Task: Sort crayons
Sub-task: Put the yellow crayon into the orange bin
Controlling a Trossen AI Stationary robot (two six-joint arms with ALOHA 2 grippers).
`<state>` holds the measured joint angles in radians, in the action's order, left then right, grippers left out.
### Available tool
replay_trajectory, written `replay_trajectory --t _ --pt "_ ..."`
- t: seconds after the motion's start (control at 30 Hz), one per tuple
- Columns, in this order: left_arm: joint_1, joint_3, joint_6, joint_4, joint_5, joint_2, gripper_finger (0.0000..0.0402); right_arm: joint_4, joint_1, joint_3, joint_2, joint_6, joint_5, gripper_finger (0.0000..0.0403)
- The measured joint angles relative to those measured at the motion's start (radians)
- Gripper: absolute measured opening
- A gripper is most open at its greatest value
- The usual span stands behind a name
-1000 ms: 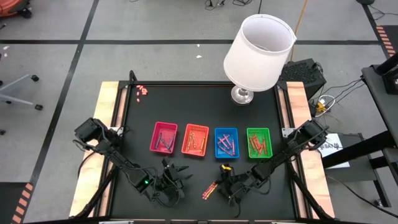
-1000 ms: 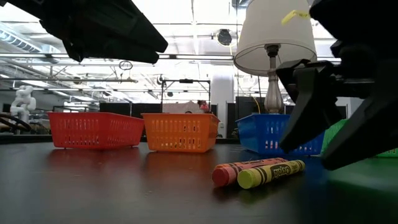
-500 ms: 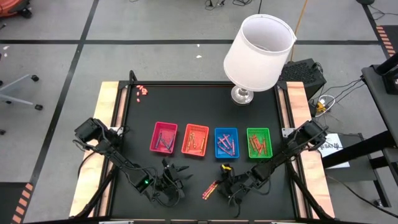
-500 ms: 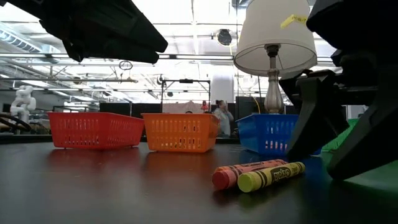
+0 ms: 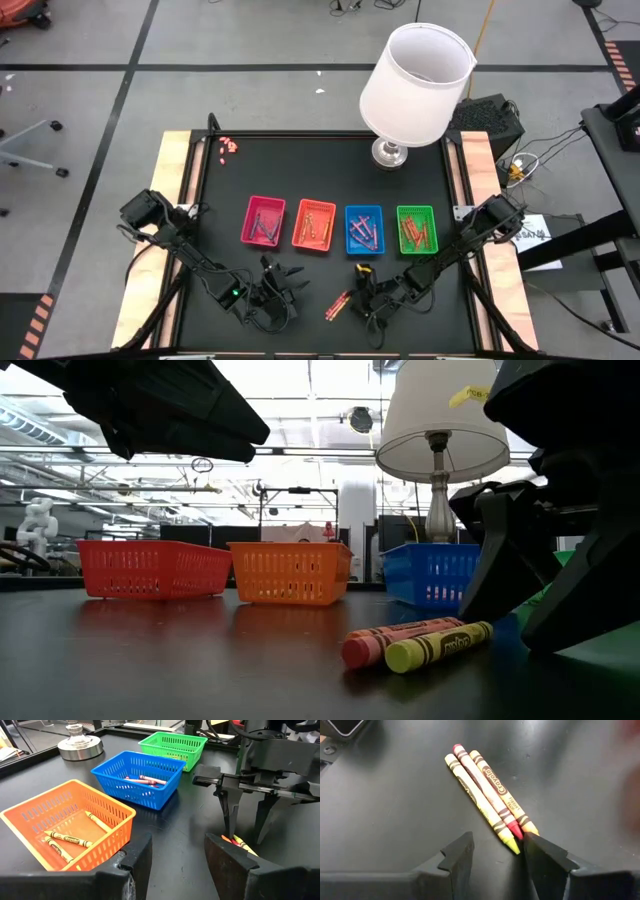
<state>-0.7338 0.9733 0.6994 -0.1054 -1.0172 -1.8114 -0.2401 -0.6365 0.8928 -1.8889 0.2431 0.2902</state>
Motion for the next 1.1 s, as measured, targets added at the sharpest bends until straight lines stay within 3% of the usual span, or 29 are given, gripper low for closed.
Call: replay_trajectory --t 0.8,1.1 --pt "0.000 0.000 0.000 0.002 0.011 0.000 0.0179 0.047 -0.020 -0.003 0.043 0.086 -0.031 0.0164" --pt "0.000 0.000 0.000 0.001 0.011 0.000 0.0179 0.028 -0.020 -0.003 0.043 0.050 -0.034 0.0164"
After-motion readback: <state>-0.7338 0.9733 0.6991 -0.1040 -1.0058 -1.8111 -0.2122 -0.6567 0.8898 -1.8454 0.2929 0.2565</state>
